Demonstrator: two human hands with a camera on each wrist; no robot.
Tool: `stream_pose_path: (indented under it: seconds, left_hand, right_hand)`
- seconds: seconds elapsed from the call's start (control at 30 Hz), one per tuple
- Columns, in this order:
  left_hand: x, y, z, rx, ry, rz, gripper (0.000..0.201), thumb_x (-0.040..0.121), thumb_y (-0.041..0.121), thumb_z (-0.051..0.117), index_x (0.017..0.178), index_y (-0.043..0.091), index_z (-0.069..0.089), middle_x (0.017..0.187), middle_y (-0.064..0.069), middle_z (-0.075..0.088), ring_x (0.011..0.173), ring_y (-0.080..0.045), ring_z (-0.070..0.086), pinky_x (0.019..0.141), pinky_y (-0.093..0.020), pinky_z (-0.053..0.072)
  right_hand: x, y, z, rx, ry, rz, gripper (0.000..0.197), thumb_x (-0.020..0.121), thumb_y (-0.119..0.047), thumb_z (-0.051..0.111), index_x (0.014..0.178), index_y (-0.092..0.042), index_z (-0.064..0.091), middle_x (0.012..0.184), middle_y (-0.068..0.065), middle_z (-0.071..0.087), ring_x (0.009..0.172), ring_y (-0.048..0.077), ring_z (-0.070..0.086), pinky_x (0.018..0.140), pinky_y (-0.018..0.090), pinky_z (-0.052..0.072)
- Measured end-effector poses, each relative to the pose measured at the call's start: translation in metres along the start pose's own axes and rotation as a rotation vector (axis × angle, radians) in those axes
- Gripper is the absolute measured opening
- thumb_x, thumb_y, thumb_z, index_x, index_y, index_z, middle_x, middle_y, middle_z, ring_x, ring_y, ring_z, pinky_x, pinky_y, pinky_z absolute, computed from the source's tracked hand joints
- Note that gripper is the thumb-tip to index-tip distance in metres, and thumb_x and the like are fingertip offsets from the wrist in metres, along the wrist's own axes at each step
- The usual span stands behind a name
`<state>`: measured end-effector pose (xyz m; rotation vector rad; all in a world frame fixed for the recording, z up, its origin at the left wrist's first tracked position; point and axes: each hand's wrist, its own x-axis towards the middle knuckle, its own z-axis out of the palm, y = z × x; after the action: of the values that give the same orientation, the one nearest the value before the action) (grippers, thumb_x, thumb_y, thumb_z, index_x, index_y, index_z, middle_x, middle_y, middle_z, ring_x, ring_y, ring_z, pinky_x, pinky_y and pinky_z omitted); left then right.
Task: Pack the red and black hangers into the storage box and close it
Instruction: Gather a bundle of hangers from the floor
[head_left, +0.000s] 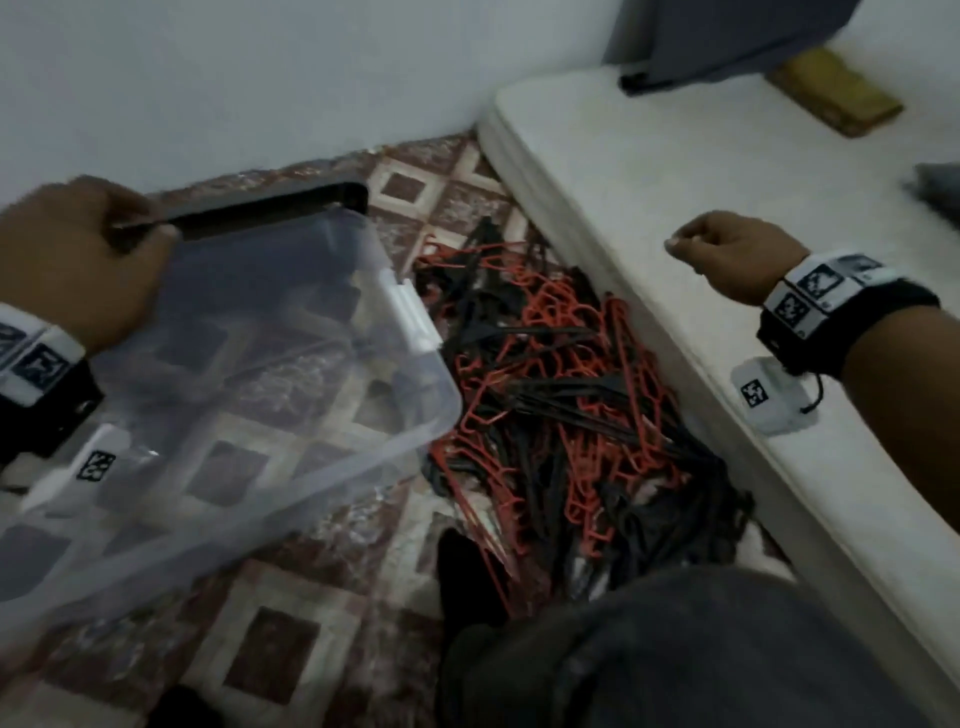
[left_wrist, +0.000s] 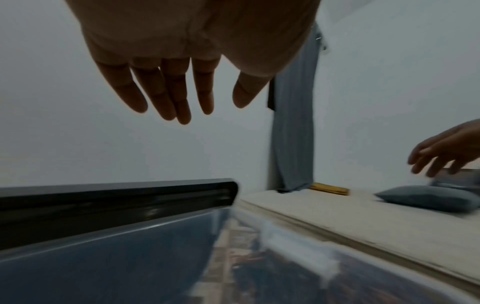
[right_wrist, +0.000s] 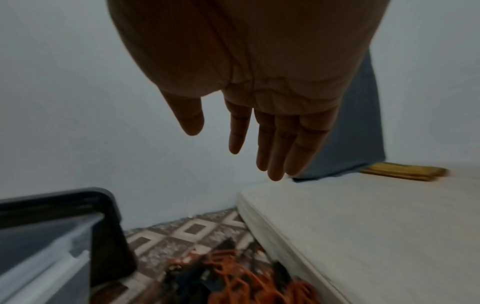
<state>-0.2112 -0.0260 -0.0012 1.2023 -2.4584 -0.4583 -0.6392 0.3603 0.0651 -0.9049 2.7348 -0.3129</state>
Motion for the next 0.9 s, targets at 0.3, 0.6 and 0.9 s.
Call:
stream_pose_path:
  seconds: [0.3, 0.6, 0.9]
  left_hand:
    - [-0.076, 0.275, 0.12, 0.069, -0.367, 0.384, 0.036, 0.092, 0.042, 0.058, 0.121, 0.02, 0.06, 0.113, -0.006, 0.063, 0.104, -0.028, 0.06, 0.084, -0.035, 0.046]
    - [-0.095, 0.316, 0.303, 0.301, -0.827, 0.293, 0.067, 0.088, 0.054, 0.057, 0.145, 0.028, 0.036, 0.145, -0.004, 0.039, 0.132, -0.028, 0.039, 0.107, -0.042, 0.039]
    - [-0.088, 0.296, 0.394, 0.428, -0.949, 0.241, 0.09, 0.087, 0.068, 0.049, 0.155, 0.031, 0.003, 0.158, -0.004, 0.026, 0.14, -0.034, 0.033, 0.108, -0.054, 0.037]
  right_hand:
    - [-0.041, 0.189, 0.107, 0.081, -0.211, 0.363, 0.057, 0.093, -0.051, 0.058, 0.137, -0.016, 0.05, 0.132, 0.019, 0.059, 0.114, 0.036, 0.058, 0.091, 0.037, 0.047]
    - [-0.011, 0.197, 0.232, -0.018, -0.264, 0.116, 0.078, 0.087, -0.068, 0.052, 0.153, -0.037, 0.024, 0.165, 0.002, 0.007, 0.147, 0.033, 0.021, 0.115, 0.05, 0.033]
    - [-0.032, 0.205, 0.298, -0.046, -0.464, -0.03, 0.078, 0.088, -0.079, 0.017, 0.142, -0.03, 0.044, 0.15, 0.004, 0.041, 0.134, 0.031, 0.041, 0.107, 0.048, 0.039]
